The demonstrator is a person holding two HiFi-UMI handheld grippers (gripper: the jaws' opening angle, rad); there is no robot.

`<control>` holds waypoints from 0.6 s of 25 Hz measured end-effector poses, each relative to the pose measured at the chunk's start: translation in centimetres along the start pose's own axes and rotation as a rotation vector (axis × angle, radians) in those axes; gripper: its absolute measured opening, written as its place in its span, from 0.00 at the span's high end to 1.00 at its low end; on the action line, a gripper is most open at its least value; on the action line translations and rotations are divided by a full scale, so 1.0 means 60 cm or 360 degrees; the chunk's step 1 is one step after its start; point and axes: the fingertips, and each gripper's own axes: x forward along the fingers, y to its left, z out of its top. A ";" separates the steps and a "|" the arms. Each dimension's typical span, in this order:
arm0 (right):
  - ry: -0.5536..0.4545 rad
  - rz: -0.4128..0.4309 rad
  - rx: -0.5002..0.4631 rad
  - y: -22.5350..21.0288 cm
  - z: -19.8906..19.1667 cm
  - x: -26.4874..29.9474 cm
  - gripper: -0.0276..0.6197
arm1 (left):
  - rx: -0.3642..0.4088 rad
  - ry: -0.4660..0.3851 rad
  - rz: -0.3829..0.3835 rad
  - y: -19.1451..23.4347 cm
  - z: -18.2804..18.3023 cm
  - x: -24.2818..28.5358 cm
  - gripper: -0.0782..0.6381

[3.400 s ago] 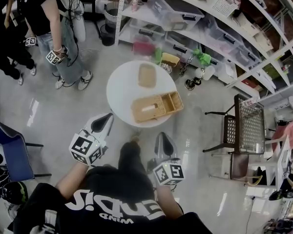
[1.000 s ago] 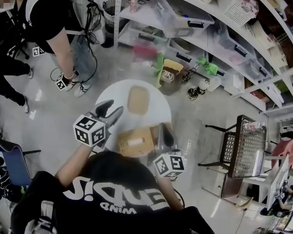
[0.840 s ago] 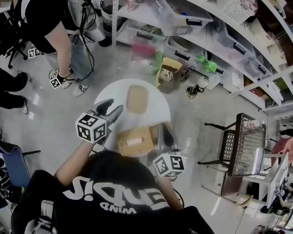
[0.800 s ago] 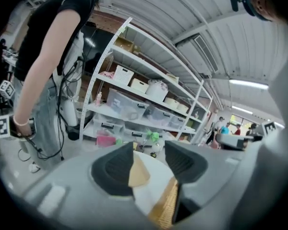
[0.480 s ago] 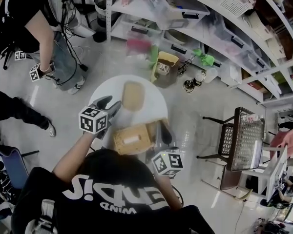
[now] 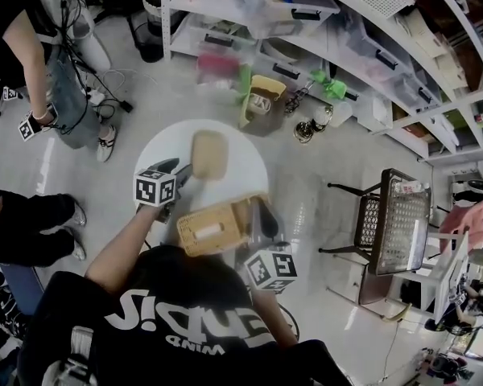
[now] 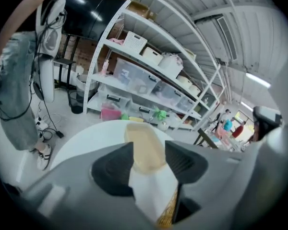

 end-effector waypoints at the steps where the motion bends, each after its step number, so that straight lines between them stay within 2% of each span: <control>1: 0.0006 -0.0006 0.0002 -0.003 0.000 0.004 0.97 | -0.0016 0.0025 0.0000 0.006 -0.007 0.011 0.60; 9: 0.0061 -0.0056 0.0023 -0.027 -0.009 0.022 0.97 | -0.0194 0.0169 0.0003 0.044 -0.057 0.065 0.59; 15: 0.0100 -0.0077 0.0034 -0.039 -0.017 0.033 0.96 | -0.0245 0.0236 -0.0022 0.053 -0.076 0.092 0.58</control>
